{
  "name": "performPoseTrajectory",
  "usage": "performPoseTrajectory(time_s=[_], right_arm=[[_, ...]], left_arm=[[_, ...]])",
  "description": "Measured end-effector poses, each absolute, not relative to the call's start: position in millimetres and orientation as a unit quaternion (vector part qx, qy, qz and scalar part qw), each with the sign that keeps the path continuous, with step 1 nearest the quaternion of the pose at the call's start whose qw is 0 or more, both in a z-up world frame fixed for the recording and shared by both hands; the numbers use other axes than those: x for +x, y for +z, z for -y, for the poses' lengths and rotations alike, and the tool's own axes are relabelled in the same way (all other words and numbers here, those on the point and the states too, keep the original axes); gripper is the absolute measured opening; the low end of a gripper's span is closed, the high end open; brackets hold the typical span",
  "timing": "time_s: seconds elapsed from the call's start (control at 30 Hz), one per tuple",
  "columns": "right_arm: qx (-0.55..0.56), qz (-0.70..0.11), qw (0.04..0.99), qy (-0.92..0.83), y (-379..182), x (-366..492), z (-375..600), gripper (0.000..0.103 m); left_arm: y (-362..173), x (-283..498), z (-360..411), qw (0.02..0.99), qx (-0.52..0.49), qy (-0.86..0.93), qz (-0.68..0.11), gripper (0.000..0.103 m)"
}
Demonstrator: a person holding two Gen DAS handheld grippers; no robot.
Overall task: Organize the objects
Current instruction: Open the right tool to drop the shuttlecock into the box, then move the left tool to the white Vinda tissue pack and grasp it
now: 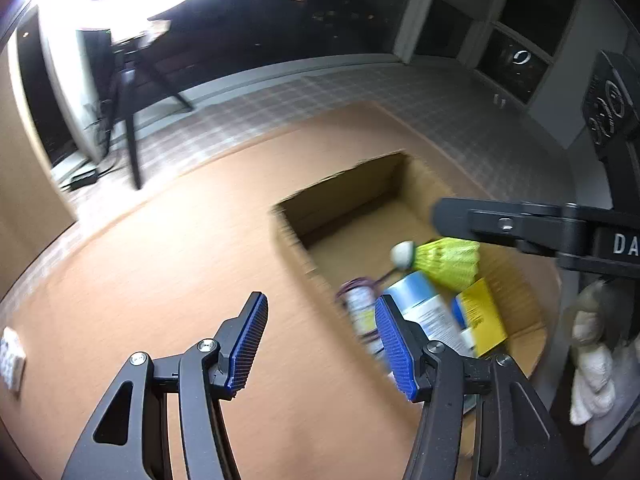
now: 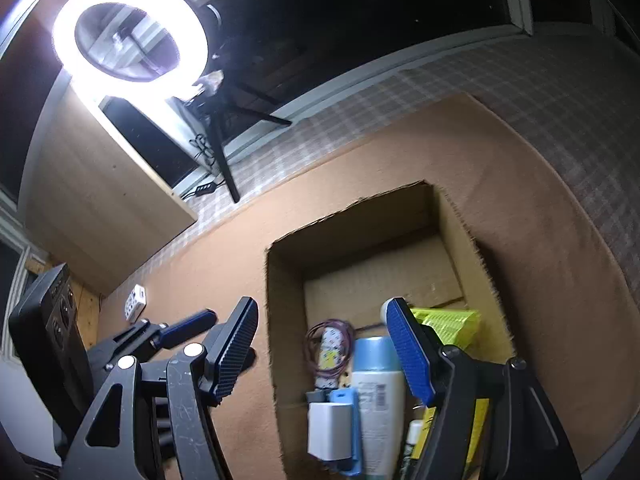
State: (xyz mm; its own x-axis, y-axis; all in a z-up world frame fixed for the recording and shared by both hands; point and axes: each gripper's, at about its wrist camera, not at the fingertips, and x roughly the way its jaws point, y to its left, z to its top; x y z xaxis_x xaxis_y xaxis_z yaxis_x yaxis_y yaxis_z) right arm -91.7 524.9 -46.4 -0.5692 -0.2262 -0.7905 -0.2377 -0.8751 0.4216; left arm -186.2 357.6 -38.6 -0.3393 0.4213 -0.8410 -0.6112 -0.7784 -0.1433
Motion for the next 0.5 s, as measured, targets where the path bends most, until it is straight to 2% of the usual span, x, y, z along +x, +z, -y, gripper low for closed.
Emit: performPoseTrajectory(time_s=[0.5], right_arm=[[-0.482, -0.221, -0.039, 0.847, -48, -86, -448, 0.063]], left_arm=[[-44, -222, -170, 0.193, -0.502, 0.842, -0.038, 0.06]])
